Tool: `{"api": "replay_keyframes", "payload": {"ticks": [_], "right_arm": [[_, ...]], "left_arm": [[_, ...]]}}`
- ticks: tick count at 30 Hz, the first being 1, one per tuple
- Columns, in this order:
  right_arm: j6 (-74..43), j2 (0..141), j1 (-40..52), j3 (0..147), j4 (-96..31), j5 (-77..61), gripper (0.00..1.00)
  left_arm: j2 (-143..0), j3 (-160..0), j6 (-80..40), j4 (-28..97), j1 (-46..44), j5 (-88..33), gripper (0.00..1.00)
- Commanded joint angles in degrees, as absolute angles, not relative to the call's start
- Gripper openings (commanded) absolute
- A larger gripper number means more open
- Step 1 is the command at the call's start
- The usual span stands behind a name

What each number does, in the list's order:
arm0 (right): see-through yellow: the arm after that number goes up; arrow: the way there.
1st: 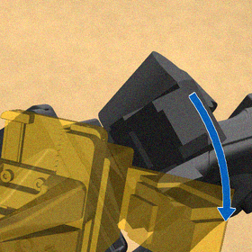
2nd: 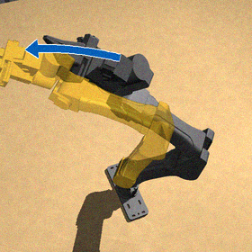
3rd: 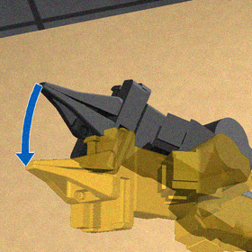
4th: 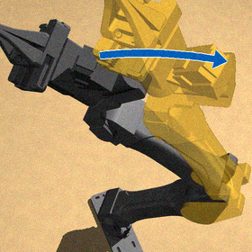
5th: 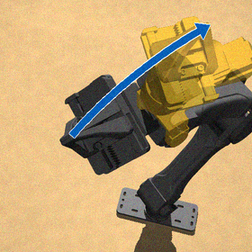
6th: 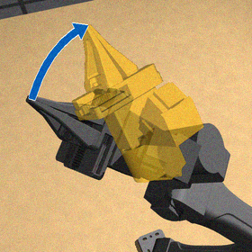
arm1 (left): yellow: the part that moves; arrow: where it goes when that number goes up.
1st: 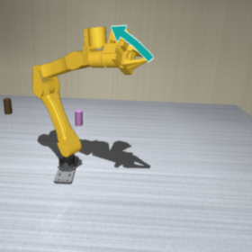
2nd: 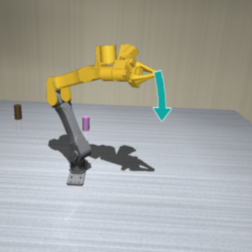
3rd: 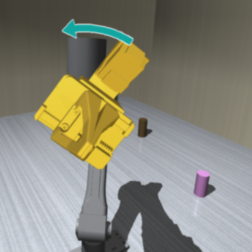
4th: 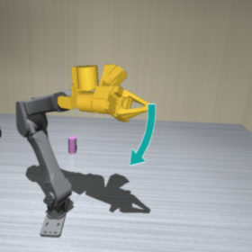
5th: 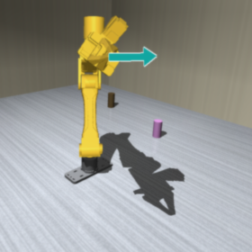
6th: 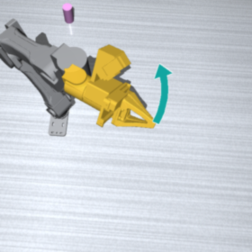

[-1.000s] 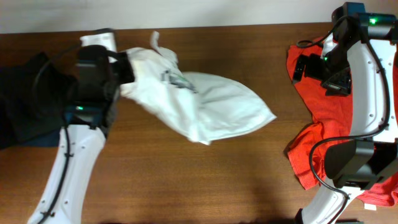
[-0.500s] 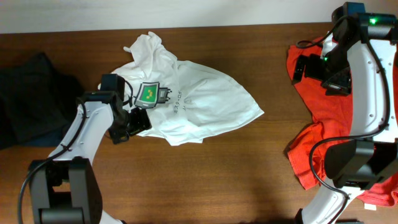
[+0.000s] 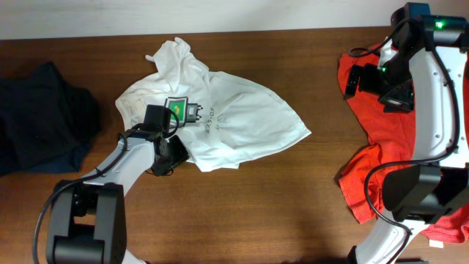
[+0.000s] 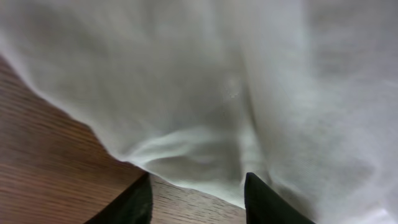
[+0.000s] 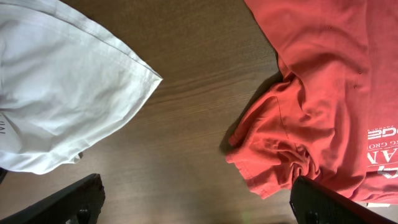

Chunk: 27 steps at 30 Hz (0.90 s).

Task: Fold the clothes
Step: 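Grasp the white T-shirt with the left gripper and drag it left, then grasp the white T-shirt's right edge with the right gripper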

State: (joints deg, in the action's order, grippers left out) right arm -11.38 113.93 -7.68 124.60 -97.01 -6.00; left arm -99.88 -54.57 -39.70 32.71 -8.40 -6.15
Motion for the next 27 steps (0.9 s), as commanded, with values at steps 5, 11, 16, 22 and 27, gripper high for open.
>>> {"api": "replay_keyframes", "payload": {"ticks": [5,11,16,22,27], "right_arm": [[-10.98,111.90,-7.53,125.01,-97.32,-5.34,0.99],[-10.96,111.90,-7.53,125.01,-97.34,-5.34,0.99],[-10.94,111.90,-7.53,125.01,-97.30,-5.30,0.99],[-10.70,111.92,-6.66,118.93,-97.25,-7.75,0.98],[-7.75,111.92,1.21,96.25,-88.79,-17.85,0.98]], "left_arm": [[-100.40,-53.54,-42.04,30.61,-8.80,-2.09,0.41],[-103.26,-53.54,-42.06,27.62,-10.87,-2.11,0.09],[-101.91,-53.82,-36.93,35.62,-7.14,-1.45,0.00],[-88.07,-53.84,-23.11,49.32,8.82,-1.45,0.01],[-81.28,-53.82,-22.13,51.99,16.29,-1.45,0.00]]}}
